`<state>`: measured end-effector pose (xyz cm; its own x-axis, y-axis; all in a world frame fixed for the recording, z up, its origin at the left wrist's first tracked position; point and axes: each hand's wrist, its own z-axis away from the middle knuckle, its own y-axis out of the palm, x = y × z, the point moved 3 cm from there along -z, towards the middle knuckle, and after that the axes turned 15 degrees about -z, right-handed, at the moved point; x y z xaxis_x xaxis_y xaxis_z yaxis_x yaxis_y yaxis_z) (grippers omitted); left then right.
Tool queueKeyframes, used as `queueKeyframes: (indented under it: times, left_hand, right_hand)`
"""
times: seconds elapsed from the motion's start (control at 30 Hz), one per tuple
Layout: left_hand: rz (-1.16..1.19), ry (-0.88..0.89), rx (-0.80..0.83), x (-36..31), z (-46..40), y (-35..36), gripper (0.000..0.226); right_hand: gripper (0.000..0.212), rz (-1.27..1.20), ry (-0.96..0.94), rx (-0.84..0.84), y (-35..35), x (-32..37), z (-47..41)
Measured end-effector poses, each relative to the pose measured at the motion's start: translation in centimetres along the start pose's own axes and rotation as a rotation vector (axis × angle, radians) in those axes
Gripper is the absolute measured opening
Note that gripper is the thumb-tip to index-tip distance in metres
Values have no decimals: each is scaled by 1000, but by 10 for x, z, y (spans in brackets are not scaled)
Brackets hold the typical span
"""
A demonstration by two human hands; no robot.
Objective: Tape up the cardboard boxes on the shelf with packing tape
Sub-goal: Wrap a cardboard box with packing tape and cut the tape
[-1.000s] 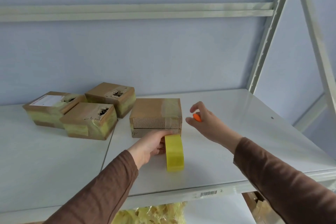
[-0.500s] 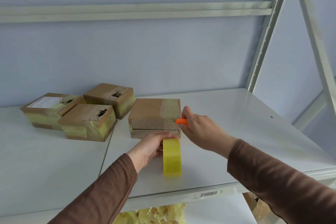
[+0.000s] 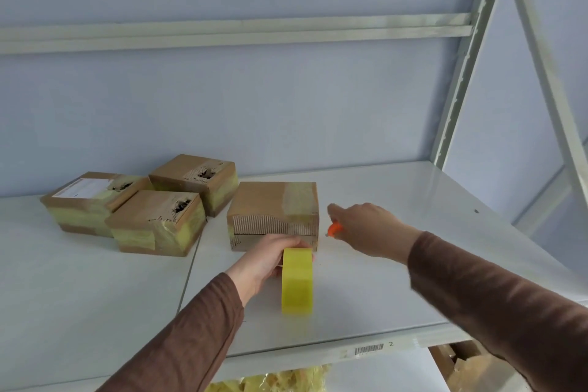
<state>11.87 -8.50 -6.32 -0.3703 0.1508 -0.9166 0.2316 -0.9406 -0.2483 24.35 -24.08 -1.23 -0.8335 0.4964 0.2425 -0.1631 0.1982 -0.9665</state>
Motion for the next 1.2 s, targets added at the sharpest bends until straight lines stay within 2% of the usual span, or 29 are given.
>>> queueKeyframes:
  times: [0.1,0.13,0.2,0.3,0.37,0.43,0.6,0.73,0.8,0.93,1.0,1.1,1.13,1.2]
  left_hand:
    - [-10,-11,19,0,-2,-2,29]
    - [-10,-12,23,0,-3,-1,29]
    - [-23,-13,28,-1,-4,-1,27]
    - [-113,-56,30,0,-5,-6,21]
    - [-217,-94,58,1,-3,-17,18]
    - [-274,-122,95,6,-2,-26,26]
    - [-182,-56,101,12,4,-31,28]
    - [-159,-14,128,14,9,-32,28]
    - [-177,1,144,11,13,-33,27]
    - [-190,44,145,1,23,-32,23]
    - [-159,82,106,-3,26,-31,21]
    - [-79,162,16,-10,25,-29,19]
    - [-55,183,-17,-14,23,-28,17]
    - [-5,212,-76,-23,18,-27,16]
  right_hand:
    - [16,-399,-72,-258,-16,5,-4]
    - [16,-475,-81,-357,-16,12,-8]
    - [24,-540,15,-441,-1,27,-15]
    - [29,-493,142,-448,30,36,-19]
    - [28,-483,122,-500,36,34,-19]
    - [28,-466,67,-514,35,31,-20]
    - [42,-308,20,-426,43,27,-23]
    - [53,-359,97,-539,42,31,-33]
    - [53,-318,77,-565,43,35,-40]
    - [53,-262,-13,-417,36,28,-52]
    - [48,-424,-33,-477,22,22,-46]
    - [20,-799,-37,-783,8,19,-19]
    - [20,-905,-5,-799,7,21,-8]
    - [16,-1113,-34,-711,14,34,16]
